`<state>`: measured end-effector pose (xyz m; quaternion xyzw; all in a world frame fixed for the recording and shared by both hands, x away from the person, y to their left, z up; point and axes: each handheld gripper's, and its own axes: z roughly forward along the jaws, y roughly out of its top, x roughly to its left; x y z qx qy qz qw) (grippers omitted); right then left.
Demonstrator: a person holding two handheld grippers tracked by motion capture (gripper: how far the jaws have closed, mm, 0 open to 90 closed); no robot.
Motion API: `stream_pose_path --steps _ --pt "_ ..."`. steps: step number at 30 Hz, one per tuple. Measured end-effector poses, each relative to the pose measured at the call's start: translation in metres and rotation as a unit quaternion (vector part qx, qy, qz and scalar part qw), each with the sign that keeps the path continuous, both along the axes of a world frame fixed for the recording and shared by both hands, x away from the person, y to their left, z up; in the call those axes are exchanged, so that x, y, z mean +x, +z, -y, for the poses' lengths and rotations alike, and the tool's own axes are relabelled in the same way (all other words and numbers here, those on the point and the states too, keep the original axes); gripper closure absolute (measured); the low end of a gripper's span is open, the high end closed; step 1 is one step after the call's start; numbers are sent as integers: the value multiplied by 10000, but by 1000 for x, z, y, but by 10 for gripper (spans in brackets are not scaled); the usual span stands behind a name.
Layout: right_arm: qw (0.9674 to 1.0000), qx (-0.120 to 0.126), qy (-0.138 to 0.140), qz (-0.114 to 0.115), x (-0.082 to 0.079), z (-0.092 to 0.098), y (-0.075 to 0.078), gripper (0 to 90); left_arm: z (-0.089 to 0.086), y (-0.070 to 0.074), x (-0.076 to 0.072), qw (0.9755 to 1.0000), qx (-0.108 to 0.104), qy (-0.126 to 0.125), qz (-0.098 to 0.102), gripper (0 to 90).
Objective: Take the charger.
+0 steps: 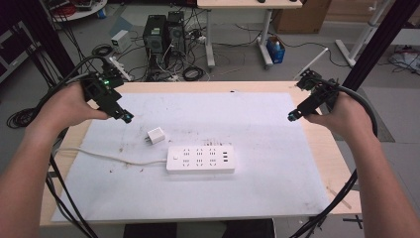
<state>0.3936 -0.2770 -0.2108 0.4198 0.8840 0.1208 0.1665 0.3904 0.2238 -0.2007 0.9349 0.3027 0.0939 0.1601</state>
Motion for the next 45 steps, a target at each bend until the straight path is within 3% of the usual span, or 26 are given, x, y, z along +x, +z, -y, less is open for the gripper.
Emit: stream_pose_path --steps 10,20,28,29,33,38,39,45 --pt "10000 36 -17 0 3 2 -5 110 6 -19 11 9999 25 51 -114 168" --pt "10000 32 -51 34 3 5 -7 110 12 -51 30 9995 -43 218 -207 168" --pt "10000 46 -74 27 3 6 -9 110 16 -88 48 9983 148 348 -447 171" --pt "10000 32 -53 23 3 7 -9 110 19 -99 52 9980 135 370 -493 171" --pt "10000 43 -34 -1 4 8 -13 110 25 -118 58 9977 379 142 -547 171" --pt "10000 55 -40 -50 4 7 -15 110 30 -136 66 9970 498 23 -592 171" --pt "10000 58 -30 -48 4 7 -16 110 33 -146 70 9961 578 -72 -657 171" --pt "9999 68 -32 -82 3 6 -18 110 40 -171 78 9934 796 -220 -797 174"
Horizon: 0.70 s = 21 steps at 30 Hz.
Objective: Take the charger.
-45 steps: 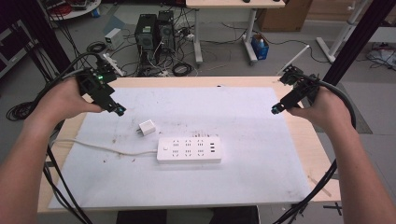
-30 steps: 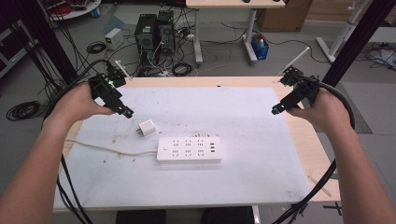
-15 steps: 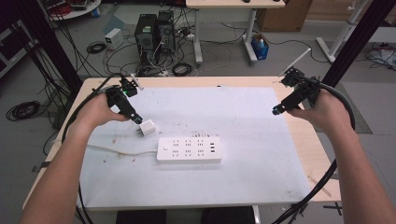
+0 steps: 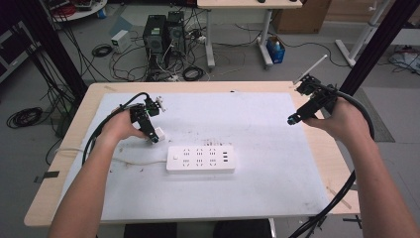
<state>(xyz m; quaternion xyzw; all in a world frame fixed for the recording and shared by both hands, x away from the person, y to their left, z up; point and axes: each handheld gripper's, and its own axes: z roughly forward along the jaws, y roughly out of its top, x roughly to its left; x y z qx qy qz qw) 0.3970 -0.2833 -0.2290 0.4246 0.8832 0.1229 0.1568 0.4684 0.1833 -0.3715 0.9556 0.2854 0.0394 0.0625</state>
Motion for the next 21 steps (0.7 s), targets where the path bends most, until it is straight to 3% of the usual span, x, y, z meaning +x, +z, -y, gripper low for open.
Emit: stream_pose_path --steps 10,17,21 --pt "9999 3 -84 -80 1 6 -6 110 2 -22 11 9999 112 55 -35 254" --pt "9999 -12 -55 -116 2 6 -10 110 4 -33 13 9998 163 -5 -141 420" --pt "9999 -17 -57 -148 3 5 -12 110 4 -33 14 9997 157 -12 -161 423"
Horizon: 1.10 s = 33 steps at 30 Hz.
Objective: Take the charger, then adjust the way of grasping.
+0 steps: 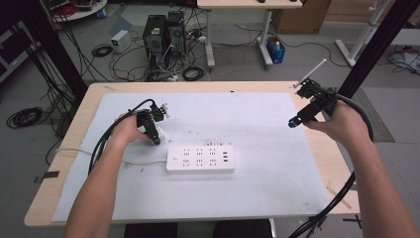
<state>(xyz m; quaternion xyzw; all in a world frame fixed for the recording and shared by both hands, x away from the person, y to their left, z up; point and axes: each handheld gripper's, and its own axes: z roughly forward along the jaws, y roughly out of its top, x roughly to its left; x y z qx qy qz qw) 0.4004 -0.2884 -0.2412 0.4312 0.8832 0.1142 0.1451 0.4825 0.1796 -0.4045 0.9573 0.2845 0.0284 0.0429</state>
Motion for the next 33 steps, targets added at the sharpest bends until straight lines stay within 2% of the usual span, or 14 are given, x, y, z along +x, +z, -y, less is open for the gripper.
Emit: stream_pose_path --steps 3,6,8,11,15,17,19,20,24,25,27,29,31,33 --pt "10000 -6 20 -2 1 -1 -1 110 -1 4 -2 10000 33 47 56 424" --pt "10000 -9 16 -41 0 -3 -1 110 -4 21 -7 9999 -118 104 11 425" --pt "10000 -4 11 -76 -1 -4 -1 110 -3 39 -15 9999 -101 16 80 425" --pt "9999 35 -53 -160 -1 -5 0 110 -1 76 -28 9996 -242 -36 174 425" --pt "9987 265 -329 -274 -1 -8 1 110 6 124 -50 9989 -279 -221 305 424" --pt "9980 318 -439 -340 -1 -9 2 110 10 142 -58 9987 -259 -303 331 425" --pt "9973 368 -510 -389 0 -10 3 110 10 142 -58 9987 -259 -303 331 425" --pt "9959 471 -623 -465 0 -10 4 110 14 158 -67 9984 -212 -398 334 424" --pt "9944 560 -706 -559 0 -9 5 113 18 166 -74 9982 -182 -462 338 425" --pt "9941 563 -731 -576 0 -9 5 157 19 166 -75 9980 -175 -484 359 424" --pt "9934 649 -755 -576 -1 -10 7 163 21 167 -79 9974 -226 -552 409 424" --pt "9910 851 -784 -667 -2 -12 8 163 25 167 -82 9958 -412 -656 484 424" --pt "9861 1211 -834 -774 -2 -15 11 163 31 164 -85 9928 -663 -815 581 424" --pt "9812 1505 -872 -838 -3 -18 13 164 40 160 -88 9883 -873 -1049 684 424"
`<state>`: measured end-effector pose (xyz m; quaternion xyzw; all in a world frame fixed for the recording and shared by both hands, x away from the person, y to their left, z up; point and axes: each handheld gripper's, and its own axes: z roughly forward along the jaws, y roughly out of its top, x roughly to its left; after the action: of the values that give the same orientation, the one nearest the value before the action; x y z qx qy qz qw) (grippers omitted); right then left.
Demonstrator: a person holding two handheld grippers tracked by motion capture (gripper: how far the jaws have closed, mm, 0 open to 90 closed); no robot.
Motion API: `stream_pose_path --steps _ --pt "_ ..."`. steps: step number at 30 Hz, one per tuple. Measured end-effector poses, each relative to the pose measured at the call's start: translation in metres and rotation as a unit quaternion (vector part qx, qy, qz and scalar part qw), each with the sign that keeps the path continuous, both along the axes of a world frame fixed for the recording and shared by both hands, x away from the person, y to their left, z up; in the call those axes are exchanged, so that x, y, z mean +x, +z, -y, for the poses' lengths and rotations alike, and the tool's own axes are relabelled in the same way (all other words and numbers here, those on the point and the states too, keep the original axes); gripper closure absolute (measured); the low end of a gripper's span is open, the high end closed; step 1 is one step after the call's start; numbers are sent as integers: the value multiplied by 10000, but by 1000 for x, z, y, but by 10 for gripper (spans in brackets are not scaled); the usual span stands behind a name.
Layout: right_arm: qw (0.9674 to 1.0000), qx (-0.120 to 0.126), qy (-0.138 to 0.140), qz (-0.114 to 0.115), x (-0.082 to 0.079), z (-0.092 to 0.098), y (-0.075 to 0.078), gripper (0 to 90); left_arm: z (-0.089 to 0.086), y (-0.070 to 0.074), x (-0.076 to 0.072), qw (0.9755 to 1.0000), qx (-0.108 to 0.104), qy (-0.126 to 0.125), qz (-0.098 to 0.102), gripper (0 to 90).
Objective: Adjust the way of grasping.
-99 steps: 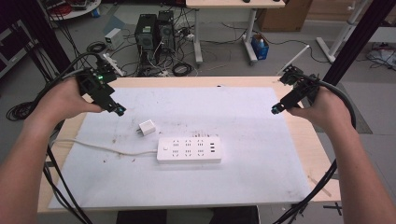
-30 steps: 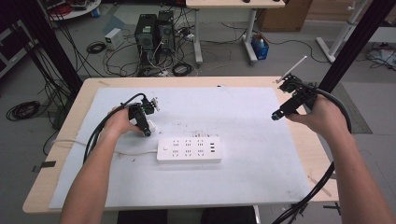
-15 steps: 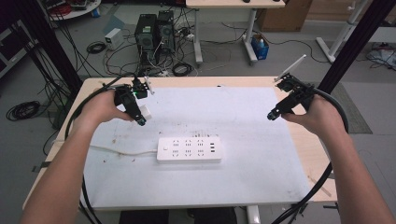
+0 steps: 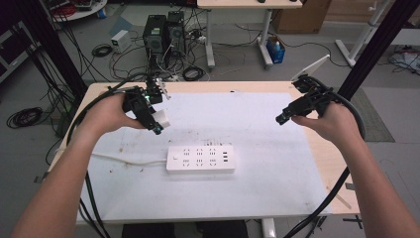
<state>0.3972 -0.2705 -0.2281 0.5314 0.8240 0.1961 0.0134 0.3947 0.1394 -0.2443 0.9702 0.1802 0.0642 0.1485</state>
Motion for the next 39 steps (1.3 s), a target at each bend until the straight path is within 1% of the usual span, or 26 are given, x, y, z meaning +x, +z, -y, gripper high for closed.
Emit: stream_pose_path --steps 2,4,5,6,7,8,9,10,12,13,15,18,23,24,25,27,28,29,30,31,34,35,36,37,38,39 --pt "9995 304 -50 -103 -1 -4 1 173 11 -5 -3 9993 -193 -298 147 425" --pt "9985 513 -101 -184 -3 -8 1 178 23 -9 -5 9975 -468 -500 189 424" --pt "9976 649 -131 -225 -3 -10 1 178 29 -11 -6 9961 -615 -584 256 425" --pt "9976 649 -131 -225 -3 -10 1 178 29 -11 -6 9961 -615 -584 256 425" --pt "9944 986 -179 -329 -5 -14 0 178 34 -13 -7 9943 -748 -668 349 425" --pt "9944 986 -179 -329 -5 -14 0 178 40 -15 -8 9923 -903 -733 419 425" --pt "9924 1152 -240 -357 -6 -15 -1 178 45 -16 -8 9904 -1045 -792 446 425" --pt "9881 1437 -312 -445 -8 -19 -3 178 55 -19 -9 9859 -1295 -967 425 425" --pt "9841 1661 -317 -540 -10 -22 -4 184 64 -22 -8 9823 -1434 -1141 385 425" --pt "9811 1805 -329 -610 -11 -23 -5 210 68 -23 -8 9804 -1522 -1192 367 425" --pt "9747 2083 -365 -724 -13 -27 -7 213 75 -25 -7 9766 -1711 -1275 273 425" --pt "9675 2334 -397 -884 -14 -33 -12 252 85 -28 -6 9700 -1980 -1400 190 425" --pt "9553 2713 -369 -1113 -15 -47 -21 253 99 -29 -7 9610 -2246 -1604 159 425" --pt "9536 2756 -342 -1165 -15 -50 -22 256 99 -29 -7 9610 -2246 -1604 159 425" --pt "9520 2795 -336 -1200 -14 -54 -23 261 104 -29 -8 9579 -2354 -1631 189 425" --pt "9500 2830 -303 -1281 -13 -61 -26 269 108 -28 -9 9569 -2353 -1686 224 425" --pt "9501 2825 -286 -1292 -12 -64 -28 271 108 -28 -9 9569 -2353 -1686 224 425" --pt "9505 2794 -304 -1323 -12 -67 -28 296 111 -27 -10 9558 -2369 -1720 267 425" --pt "9516 2762 -287 -1318 -11 -70 -29 304 112 -26 -11 9554 -2356 -1752 304 425" --pt "9510 2769 -288 -1345 -10 -72 -30 328 113 -26 -12 9553 -2365 -1740 337 425" --pt "9464 2865 -261 -1470 -8 -80 -34 386 117 -23 -15 9547 -2298 -1809 543 425" --pt "9456 2879 -246 -1494 -7 -82 -35 423 117 -23 -15 9540 -2322 -1812 566 425" --pt "9458 2862 -220 -1516 -7 -84 -36 423 117 -23 -15 9540 -2322 -1812 566 425" --pt "9464 2837 -203 -1533 -7 -86 -37 532 118 -22 -17 9544 -2268 -1823 668 425" --pt "9453 2887 -185 -1509 -7 -87 -37 576 118 -22 -17 9551 -2220 -1823 720 425" --pt "9458 2882 -187 -1486 -6 -87 -38 584 119 -22 -18 9553 -2188 -1820 798 424"
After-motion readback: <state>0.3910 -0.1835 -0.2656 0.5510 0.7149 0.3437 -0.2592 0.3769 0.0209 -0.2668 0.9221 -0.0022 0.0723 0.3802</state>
